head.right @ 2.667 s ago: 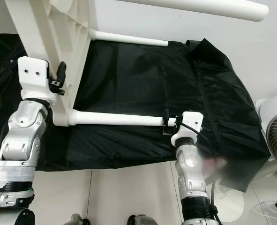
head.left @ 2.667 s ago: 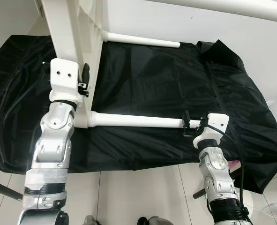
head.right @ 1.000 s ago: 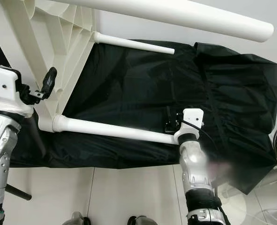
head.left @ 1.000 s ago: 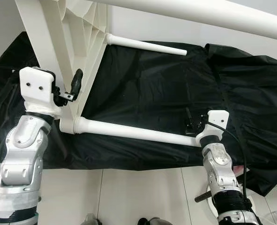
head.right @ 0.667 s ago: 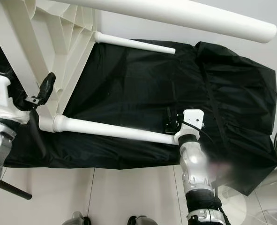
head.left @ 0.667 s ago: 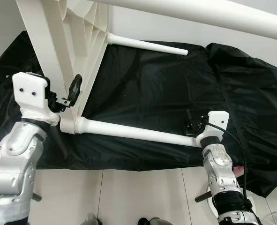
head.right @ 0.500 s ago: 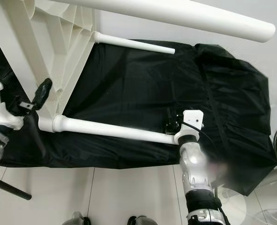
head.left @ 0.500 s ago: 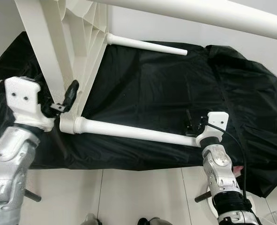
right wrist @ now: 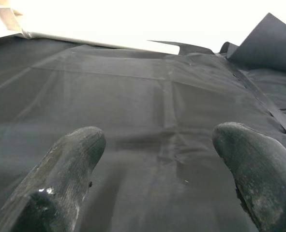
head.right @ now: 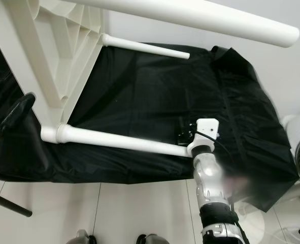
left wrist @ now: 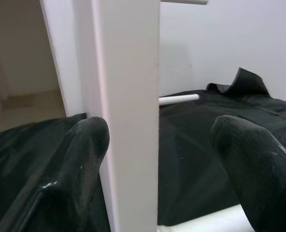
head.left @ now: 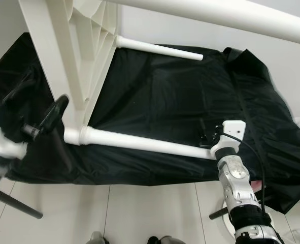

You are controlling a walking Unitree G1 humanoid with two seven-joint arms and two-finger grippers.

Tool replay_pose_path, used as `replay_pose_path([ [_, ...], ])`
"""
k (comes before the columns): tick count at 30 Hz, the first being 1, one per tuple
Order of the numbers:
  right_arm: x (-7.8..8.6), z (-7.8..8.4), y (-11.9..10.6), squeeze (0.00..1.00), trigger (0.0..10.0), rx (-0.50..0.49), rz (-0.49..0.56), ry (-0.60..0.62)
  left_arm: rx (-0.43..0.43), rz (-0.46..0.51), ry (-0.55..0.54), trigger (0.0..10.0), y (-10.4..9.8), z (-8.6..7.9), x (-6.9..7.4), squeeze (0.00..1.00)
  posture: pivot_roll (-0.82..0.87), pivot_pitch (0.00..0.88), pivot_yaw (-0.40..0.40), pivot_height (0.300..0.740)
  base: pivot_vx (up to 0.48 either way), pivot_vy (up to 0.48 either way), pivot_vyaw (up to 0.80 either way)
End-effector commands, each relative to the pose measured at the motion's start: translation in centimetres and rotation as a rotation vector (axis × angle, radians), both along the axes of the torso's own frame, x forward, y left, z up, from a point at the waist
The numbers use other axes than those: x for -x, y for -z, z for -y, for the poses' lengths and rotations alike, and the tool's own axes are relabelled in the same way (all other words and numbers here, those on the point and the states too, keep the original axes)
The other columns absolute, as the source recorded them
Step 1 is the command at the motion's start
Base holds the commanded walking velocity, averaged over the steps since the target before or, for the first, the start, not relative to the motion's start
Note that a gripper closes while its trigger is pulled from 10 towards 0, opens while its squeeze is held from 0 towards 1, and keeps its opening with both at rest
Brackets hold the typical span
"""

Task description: Building children table

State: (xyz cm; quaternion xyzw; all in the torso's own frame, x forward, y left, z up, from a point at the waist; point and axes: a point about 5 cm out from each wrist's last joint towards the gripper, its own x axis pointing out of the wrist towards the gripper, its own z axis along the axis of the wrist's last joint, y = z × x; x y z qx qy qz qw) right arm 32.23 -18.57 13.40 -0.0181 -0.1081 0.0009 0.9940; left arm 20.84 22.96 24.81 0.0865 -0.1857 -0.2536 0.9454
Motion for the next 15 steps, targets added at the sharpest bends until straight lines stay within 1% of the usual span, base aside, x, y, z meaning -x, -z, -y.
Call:
replay_pose_path([
  [1, 0.1, 0.3, 0.4, 0.0, 10.0, -0.009, -0.007, 0.012, -0.074, -0.017, 0.168, 10.0, 0.3, 1.2, 0.9, 0.0, 0.08, 0.119, -0.086, 0.74, 0.0, 0.0, 0.0],
  [2, 0.1, 0.3, 0.4, 0.0, 10.0, -0.008, -0.007, 0.01, -0.109, -0.095, 0.299, 10.0, 1.8, 2.7, 1.9, 0.0, 0.07, 0.119, -0.086, 0.74, 0.0, 0.0, 0.0],
  [3, 0.0, 0.3, 0.4, 0.0, 10.0, -0.008, -0.007, 0.009, -0.11, -0.109, 0.332, 10.0, 2.2, 3.0, 2.1, 0.0, 0.07, 0.119, -0.086, 0.74, 0.0, 0.0, 0.0],
  [7, 0.0, 0.3, 0.4, 0.0, 10.0, -0.007, -0.007, 0.009, -0.1, -0.134, 0.369, 10.0, 2.6, 3.5, 2.1, 0.0, 0.07, 0.119, -0.084, 0.74, 0.0, 0.0, 0.0],
  [9, 0.1, 0.2, 0.4, 0.0, 10.0, -0.007, -0.004, 0.0, -0.149, -0.225, 0.414, 10.0, 4.3, 4.5, 1.9, 0.0, 0.07, 0.119, -0.081, 0.74, 0.0, 0.0, 0.0],
  [10, 0.1, 0.2, 0.4, 0.0, 10.0, -0.007, -0.004, 0.0, -0.149, -0.225, 0.414, 10.0, 4.3, 4.5, 1.9, 0.0, 0.07, 0.119, -0.081, 0.74, 0.0, 0.0, 0.0],
  [11, 0.1, 0.1, 0.3, 0.0, 10.0, -0.008, 0.003, -0.011, -0.17, -0.266, 0.437, 10.0, 5.3, 5.0, 1.9, 0.0, 0.07, 0.119, -0.079, 0.74, 0.0, 0.0, 0.0],
  [12, 0.1, 0.1, 0.3, 0.0, 10.0, -0.008, 0.003, -0.011, -0.17, -0.266, 0.437, 10.0, 5.3, 5.0, 1.9, 0.0, 0.07, 0.119, -0.079, 0.74, 0.0, 0.0, 0.0],
  [14, 0.3, -0.2, 0.2, 0.0, 10.0, -0.013, 0.017, -0.036, -0.185, -0.322, 0.467, 10.0, 6.5, 5.7, 1.7, 0.0, 0.07, 0.121, -0.078, 0.74, 0.0, 0.0, 0.0],
  [15, 0.3, -0.2, 0.2, 0.0, 10.0, -0.013, 0.017, -0.036, -0.185, -0.322, 0.467, 10.0, 6.5, 5.7, 1.7, 0.0, 0.07, 0.121, -0.078, 0.74, 0.0, 0.0, 0.0],
])
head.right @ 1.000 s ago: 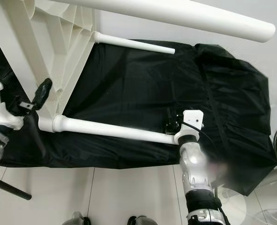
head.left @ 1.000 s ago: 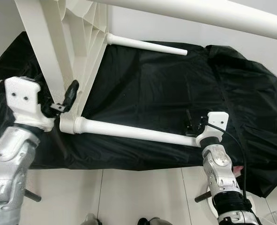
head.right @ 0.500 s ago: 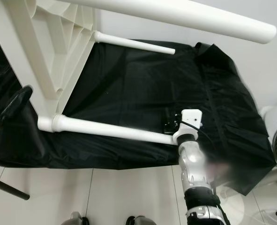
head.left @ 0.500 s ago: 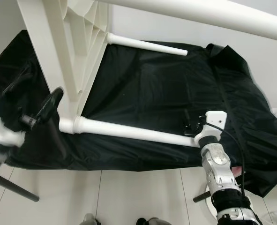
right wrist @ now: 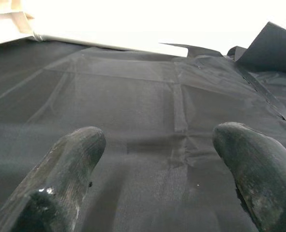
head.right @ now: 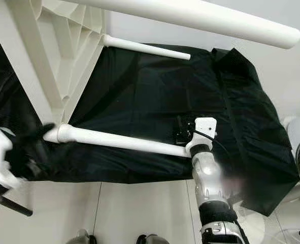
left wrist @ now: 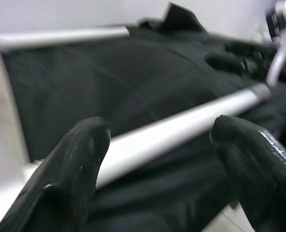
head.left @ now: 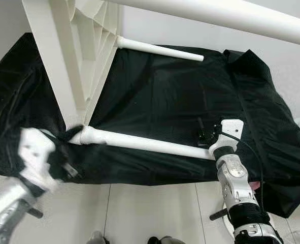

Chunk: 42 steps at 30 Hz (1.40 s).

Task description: Building children table

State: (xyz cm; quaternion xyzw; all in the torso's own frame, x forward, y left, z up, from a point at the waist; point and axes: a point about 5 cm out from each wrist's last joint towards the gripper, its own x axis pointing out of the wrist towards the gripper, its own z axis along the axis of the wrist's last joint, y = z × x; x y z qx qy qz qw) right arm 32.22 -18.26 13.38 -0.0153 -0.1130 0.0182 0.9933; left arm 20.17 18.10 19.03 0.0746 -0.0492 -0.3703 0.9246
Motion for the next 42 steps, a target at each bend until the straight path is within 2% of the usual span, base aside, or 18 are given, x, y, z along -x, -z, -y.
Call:
replay_pose_path([
  [1, 0.5, -0.1, 0.0, 0.0, 10.0, -0.019, 0.02, -0.026, -0.085, -0.048, 0.248, 10.0, 1.4, 1.1, 0.5, 0.0, 0.06, 0.122, -0.075, 0.74, 0.0, 0.0, 0.0],
  [3, 1.1, -0.6, 0.0, 0.0, 10.0, -0.028, 0.033, -0.081, -0.143, -0.054, 0.212, 10.0, 2.8, 1.9, -0.6, 0.0, 0.06, 0.123, -0.075, 0.74, 0.0, 0.0, 0.0],
  [7, 1.9, -1.1, 0.2, 0.0, 10.0, -0.03, 0.039, -0.15, -0.174, -0.039, 0.19, 10.0, 3.7, 2.8, -1.6, 0.0, 0.06, 0.124, -0.07, 0.74, 0.0, 0.0, 0.0],
  [9, 1.9, -1.1, 0.2, 0.0, 10.0, -0.03, 0.039, -0.15, -0.174, -0.039, 0.19, 10.0, 3.7, 2.8, -1.6, 0.0, 0.06, 0.124, -0.07, 0.74, 0.0, 0.0, 0.0],
  [11, 3.1, -1.1, 0.4, 0.0, 10.0, -0.028, 0.037, -0.226, -0.197, -0.038, 0.152, 10.0, 4.4, 3.7, -2.8, 0.0, 0.05, 0.126, -0.062, 0.74, 0.0, 0.0, 0.0],
  [12, 3.1, -1.1, 0.4, 0.0, 10.0, -0.028, 0.037, -0.226, -0.197, -0.038, 0.152, 10.0, 4.4, 3.7, -2.8, 0.0, 0.05, 0.126, -0.062, 0.74, 0.0, 0.0, 0.0],
  [15, 4.3, 0.0, 0.8, 0.0, 10.0, 0.014, 0.014, -0.273, -0.227, -0.049, 0.106, 10.0, 5.0, 4.1, -3.9, 0.0, 0.03, 0.126, -0.049, 0.74, 0.0, 0.0, 0.0],
  [18, 4.5, 0.3, 0.8, 0.0, 10.0, 0.019, 0.007, -0.284, -0.23, -0.051, 0.094, 10.0, 5.1, 4.1, -4.1, 0.0, 0.03, 0.126, -0.047, 0.74, 0.0, 0.0, 0.0],
  [24, 6.2, 2.3, 1.4, 0.0, 10.0, 0.077, -0.06, -0.362, -0.294, -0.004, 0.034, 10.0, 5.5, 4.4, -5.6, 0.0, 0.01, 0.126, -0.051, 0.74, 0.0, 0.0, 0.0],
  [27, 6.5, 2.7, 1.5, 0.0, 10.0, 0.074, -0.075, -0.375, -0.292, -0.004, 0.027, 10.0, 5.5, 4.3, -5.8, 0.0, 0.01, 0.126, -0.051, 0.74, 0.0, 0.0, 0.0],
  [30, 7.8, 3.6, 1.9, 0.0, 10.0, 0.098, -0.139, -0.439, -0.291, 0.01, 0.014, 10.0, 5.3, 4.2, -6.3, 0.0, 0.0, 0.121, -0.051, 0.74, 0.0, 0.0, 0.0],
  [32, 7.8, 3.6, 1.9, 0.0, 10.0, 0.098, -0.139, -0.439, -0.291, 0.01, 0.014, 10.0, 5.3, 4.2, -6.3, 0.0, 0.0, 0.121, -0.051, 0.74, 0.0, 0.0, 0.0],
  [38, 9.6, 3.9, 2.3, 0.0, 10.0, 0.111, -0.208, -0.556, -0.307, 0.02, 0.021, 10.0, 5.4, 4.2, -6.8, 0.0, -0.01, 0.115, -0.046, 0.74, 0.0, 0.0, 0.0],
  [42, 9.8, 4.0, 2.5, 0.0, 10.0, 0.121, -0.221, -0.566, -0.308, 0.022, 0.026, 10.0, 5.4, 4.3, -6.9, 0.0, -0.02, 0.113, -0.045, 0.74, 0.0, 0.0, 0.0],
])
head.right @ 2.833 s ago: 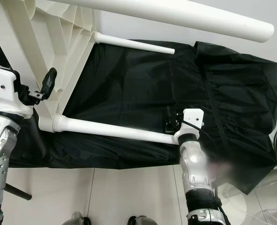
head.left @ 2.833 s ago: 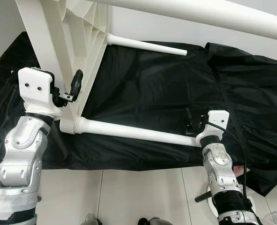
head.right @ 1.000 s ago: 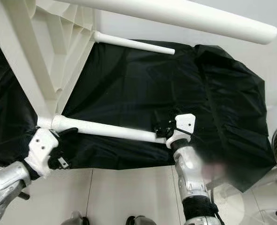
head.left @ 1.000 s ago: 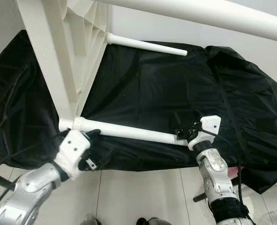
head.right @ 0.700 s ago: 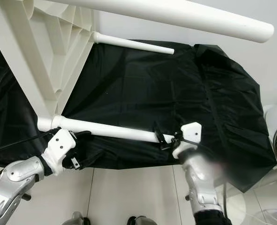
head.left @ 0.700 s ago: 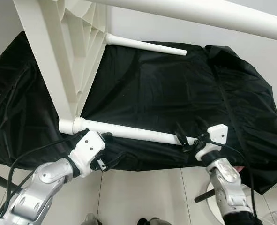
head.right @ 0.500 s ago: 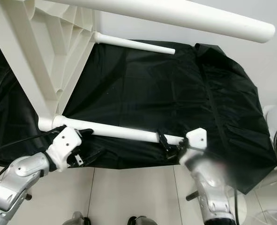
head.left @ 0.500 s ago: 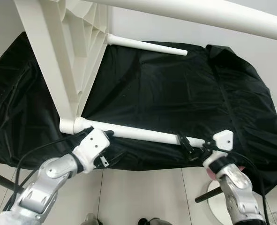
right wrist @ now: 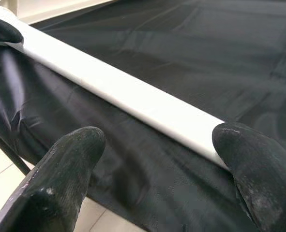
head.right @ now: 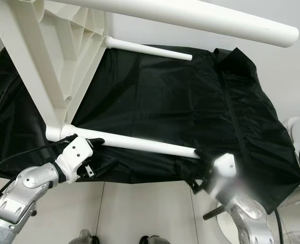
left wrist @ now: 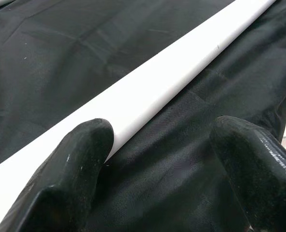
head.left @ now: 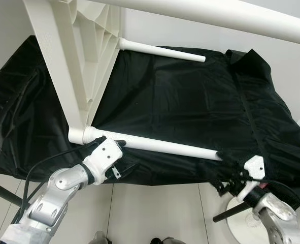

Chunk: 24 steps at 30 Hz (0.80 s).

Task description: Building children table

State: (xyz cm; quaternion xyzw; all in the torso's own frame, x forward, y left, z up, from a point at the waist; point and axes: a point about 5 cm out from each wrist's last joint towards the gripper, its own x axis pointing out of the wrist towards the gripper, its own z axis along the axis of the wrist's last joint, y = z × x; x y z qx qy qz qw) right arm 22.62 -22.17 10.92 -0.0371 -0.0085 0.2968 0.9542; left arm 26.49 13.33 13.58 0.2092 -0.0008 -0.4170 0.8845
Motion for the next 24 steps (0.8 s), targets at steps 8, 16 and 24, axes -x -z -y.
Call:
replay_pose_path([
  [8, -1.2, 2.2, 0.1, 0.0, 10.0, 0.026, -0.02, 0.115, -0.025, 0.037, -0.046, 10.0, -0.2, -0.1, -1.8, 0.0, -0.02, 0.099, -0.042, 0.74, 0.0, 0.0, 0.0],
  [16, -2.1, 1.7, 0.3, 0.0, 10.0, 0.001, -0.028, 0.141, -0.029, 0.055, -0.025, 10.0, -0.3, 0.8, -2.2, 0.0, -0.02, 0.098, -0.042, 0.74, 0.0, 0.0, 0.0],
  [24, -2.4, 1.9, 0.7, 0.0, 10.0, 0.07, -0.032, 0.133, -0.03, 0.067, -0.017, 10.0, -0.4, 1.0, -2.6, 0.0, -0.02, 0.103, -0.042, 0.74, 0.0, 0.0, 0.0],
])
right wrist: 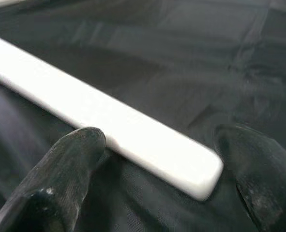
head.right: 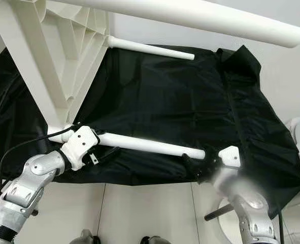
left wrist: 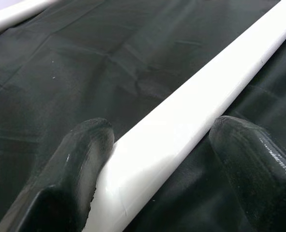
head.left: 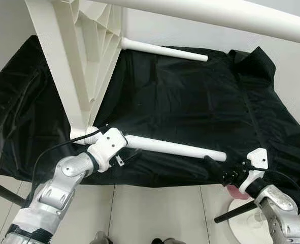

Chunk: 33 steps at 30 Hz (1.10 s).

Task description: Building children table

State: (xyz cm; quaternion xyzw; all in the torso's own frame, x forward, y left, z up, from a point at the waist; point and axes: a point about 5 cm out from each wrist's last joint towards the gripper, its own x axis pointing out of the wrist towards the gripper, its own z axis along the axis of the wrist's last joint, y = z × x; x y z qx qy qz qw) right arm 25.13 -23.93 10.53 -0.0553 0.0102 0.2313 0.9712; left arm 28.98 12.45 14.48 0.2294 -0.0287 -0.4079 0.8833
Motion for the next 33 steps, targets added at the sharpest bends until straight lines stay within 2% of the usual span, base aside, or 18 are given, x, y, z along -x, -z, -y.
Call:
replay_pose_path([
  [1, 0.1, 0.2, 0.3, 0.0, 10.0, 0.026, -0.013, -0.004, -0.017, -0.003, -0.014, 10.0, 0.5, 0.1, -0.1, 0.0, -0.02, 0.103, -0.042, 0.74, 0.0, 0.0, 0.0],
  [5, -0.3, 1.2, 0.1, 0.0, 10.0, 0.109, -0.027, -0.021, -0.026, 0.021, -0.016, 10.0, 0.1, 0.2, -0.8, 0.0, -0.02, 0.106, -0.041, 0.74, 0.0, 0.0, 0.0],
  [11, -1.0, 2.3, -0.2, 0.0, 10.0, 0.146, -0.031, 0.021, -0.023, 0.027, -0.025, 10.0, -0.4, 0.4, -1.5, 0.0, -0.02, 0.108, -0.041, 0.74, 0.0, 0.0, 0.0],
  [19, -2.2, 3.4, 0.3, 0.0, 10.0, 0.178, -0.032, 0.16, -0.029, 0.069, -0.06, 10.0, -1.3, 0.7, -2.6, 0.0, -0.01, 0.12, -0.043, 0.74, 0.0, 0.0, 0.0],
  [25, -2.5, 2.8, 0.2, 0.0, 10.0, 0.135, -0.008, 0.159, -0.08, 0.073, -0.057, 10.0, -1.2, 0.8, -3.0, 0.0, 0.0, 0.124, -0.041, 0.74, 0.0, 0.0, 0.0],
  [27, -2.7, 1.7, -0.5, 0.0, 10.0, 0.061, 0.032, 0.133, -0.122, 0.053, 0.009, 10.0, -1.3, 0.7, -3.0, 0.0, 0.0, 0.125, -0.038, 0.74, 0.0, 0.0, 0.0],
  [30, -2.8, 1.2, -1.0, 0.0, 10.0, 0.004, 0.058, 0.119, -0.133, 0.032, 0.032, 10.0, -1.3, 0.6, -3.0, 0.0, 0.0, 0.128, -0.037, 0.74, 0.0, 0.0, 0.0],
  [33, -2.8, 0.0, -2.0, 0.0, 10.0, -0.137, 0.115, 0.11, -0.152, 0.006, 0.063, 10.0, -1.4, 0.9, -3.2, 0.0, 0.01, 0.13, -0.037, 0.74, 0.0, 0.0, 0.0],
])
